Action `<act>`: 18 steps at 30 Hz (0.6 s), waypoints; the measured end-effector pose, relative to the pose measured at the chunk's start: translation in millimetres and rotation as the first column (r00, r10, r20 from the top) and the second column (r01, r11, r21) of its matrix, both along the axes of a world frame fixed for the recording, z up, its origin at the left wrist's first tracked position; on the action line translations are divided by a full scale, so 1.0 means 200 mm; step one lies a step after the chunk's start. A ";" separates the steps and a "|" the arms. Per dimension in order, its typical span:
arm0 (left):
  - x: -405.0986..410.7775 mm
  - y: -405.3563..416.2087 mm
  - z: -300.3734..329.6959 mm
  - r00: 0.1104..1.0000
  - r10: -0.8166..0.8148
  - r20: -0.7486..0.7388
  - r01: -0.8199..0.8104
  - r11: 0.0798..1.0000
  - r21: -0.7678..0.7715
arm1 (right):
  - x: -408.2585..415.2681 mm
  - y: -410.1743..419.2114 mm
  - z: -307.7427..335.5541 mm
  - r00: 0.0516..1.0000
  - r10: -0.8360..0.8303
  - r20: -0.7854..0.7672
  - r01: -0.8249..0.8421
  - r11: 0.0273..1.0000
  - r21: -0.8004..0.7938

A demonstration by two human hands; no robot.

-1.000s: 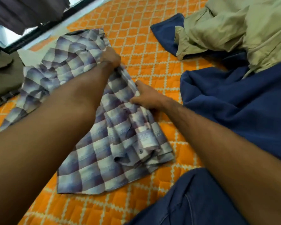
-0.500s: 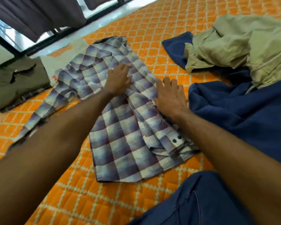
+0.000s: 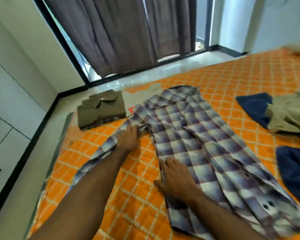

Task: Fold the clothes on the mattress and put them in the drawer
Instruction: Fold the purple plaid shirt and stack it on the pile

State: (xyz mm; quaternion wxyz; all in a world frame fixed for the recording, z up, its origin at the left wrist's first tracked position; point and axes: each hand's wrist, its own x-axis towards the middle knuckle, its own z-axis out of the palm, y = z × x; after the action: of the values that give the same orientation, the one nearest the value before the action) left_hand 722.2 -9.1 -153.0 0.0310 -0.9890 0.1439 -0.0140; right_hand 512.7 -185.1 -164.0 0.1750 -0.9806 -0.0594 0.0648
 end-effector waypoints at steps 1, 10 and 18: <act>0.00 0.05 -0.02 1.000 -0.017 0.005 0.017 1.000 0.017 | 0.03 0.03 -0.01 0.999 0.008 -0.036 -0.007 1.000 0.012; 0.12 0.20 -0.04 0.911 -0.309 0.273 0.234 0.933 0.274 | 0.15 0.11 0.10 0.993 -0.061 -0.102 0.080 0.979 0.187; 0.10 0.32 0.04 0.918 -0.301 0.259 0.227 0.933 0.278 | 0.11 0.02 0.20 0.935 0.047 -0.351 0.062 0.954 0.294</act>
State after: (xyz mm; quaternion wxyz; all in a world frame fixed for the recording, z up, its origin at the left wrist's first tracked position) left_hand 742.0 55.5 -146.0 0.1707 -0.9354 0.2712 -0.1491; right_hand 535.0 -180.3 -124.6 0.3300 -0.9150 -0.0324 0.2298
